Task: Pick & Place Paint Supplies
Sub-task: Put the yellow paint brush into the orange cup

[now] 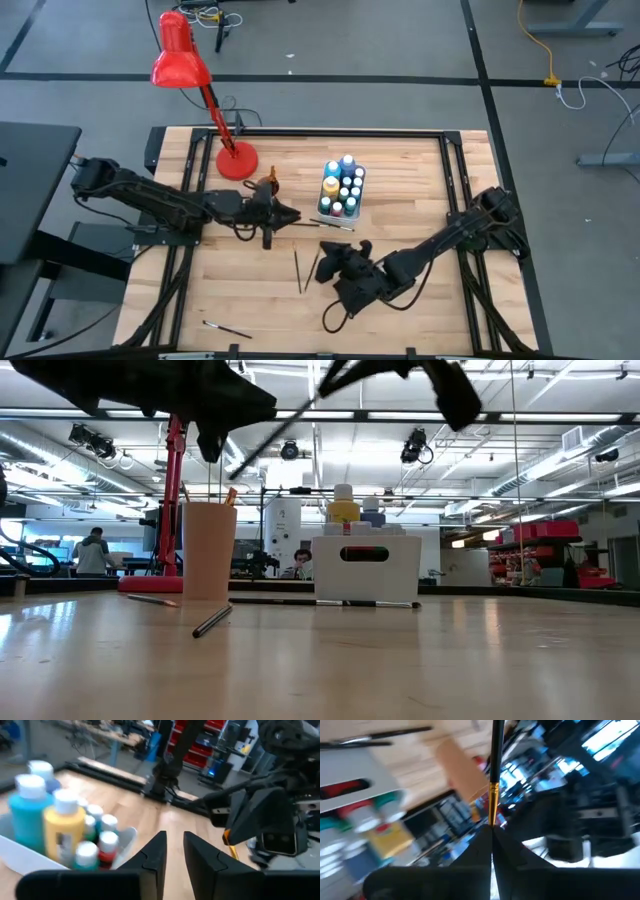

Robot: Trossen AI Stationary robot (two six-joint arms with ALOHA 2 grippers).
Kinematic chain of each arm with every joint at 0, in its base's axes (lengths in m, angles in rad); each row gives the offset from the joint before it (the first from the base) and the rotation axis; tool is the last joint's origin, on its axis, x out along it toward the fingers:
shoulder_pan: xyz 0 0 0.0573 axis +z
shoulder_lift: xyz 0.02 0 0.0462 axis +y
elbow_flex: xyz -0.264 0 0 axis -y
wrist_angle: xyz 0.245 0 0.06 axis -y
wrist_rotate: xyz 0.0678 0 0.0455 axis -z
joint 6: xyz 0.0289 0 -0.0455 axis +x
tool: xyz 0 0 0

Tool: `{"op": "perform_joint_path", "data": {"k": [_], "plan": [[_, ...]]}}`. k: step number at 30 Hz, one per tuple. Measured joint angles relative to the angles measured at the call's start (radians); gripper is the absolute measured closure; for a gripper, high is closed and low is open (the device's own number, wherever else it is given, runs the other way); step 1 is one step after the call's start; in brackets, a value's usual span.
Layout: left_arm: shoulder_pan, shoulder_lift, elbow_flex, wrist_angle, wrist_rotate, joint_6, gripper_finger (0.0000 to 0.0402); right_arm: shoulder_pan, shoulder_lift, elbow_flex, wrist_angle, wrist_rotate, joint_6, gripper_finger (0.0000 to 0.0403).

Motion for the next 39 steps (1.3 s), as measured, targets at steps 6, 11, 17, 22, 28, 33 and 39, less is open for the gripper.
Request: {"op": "perform_joint_path", "data": {"k": [6, 11, 17, 22, 28, 33, 39], "plan": [[0.000, 0.058, 0.000, 0.000, 0.156, -0.145, 0.0293, -0.037, 0.000, 0.000, 0.242, -0.110, -0.243, 0.0401], [0.000, 0.129, 0.000, 0.029, 0.259, -0.284, 0.0268, -0.075, 0.000, 0.000, 0.349, -0.182, -0.340, 0.0402], [0.000, 0.154, 0.000, 0.075, 0.286, -0.333, 0.0260, -0.093, 0.001, 0.000, 0.337, -0.212, -0.371, 0.0402], [0.020, 0.134, 0.000, 0.092, 0.268, -0.339, 0.0260, -0.077, 0.001, 0.000, 0.329, -0.208, -0.320, 0.0402], [0.024, 0.119, 0.000, 0.106, 0.342, -0.351, 0.0259, -0.069, 0.001, 0.000, 0.225, -0.091, -0.284, 0.0402], [0.024, 0.122, 0.000, 0.109, 0.332, -0.363, 0.0259, -0.083, 0.001, 0.000, 0.214, -0.033, -0.284, 0.0402], [0.024, 0.122, 0.000, 0.109, 0.321, -0.357, 0.0259, -0.106, 0.001, 0.000, 0.263, -0.050, -0.303, 0.0402]]}}
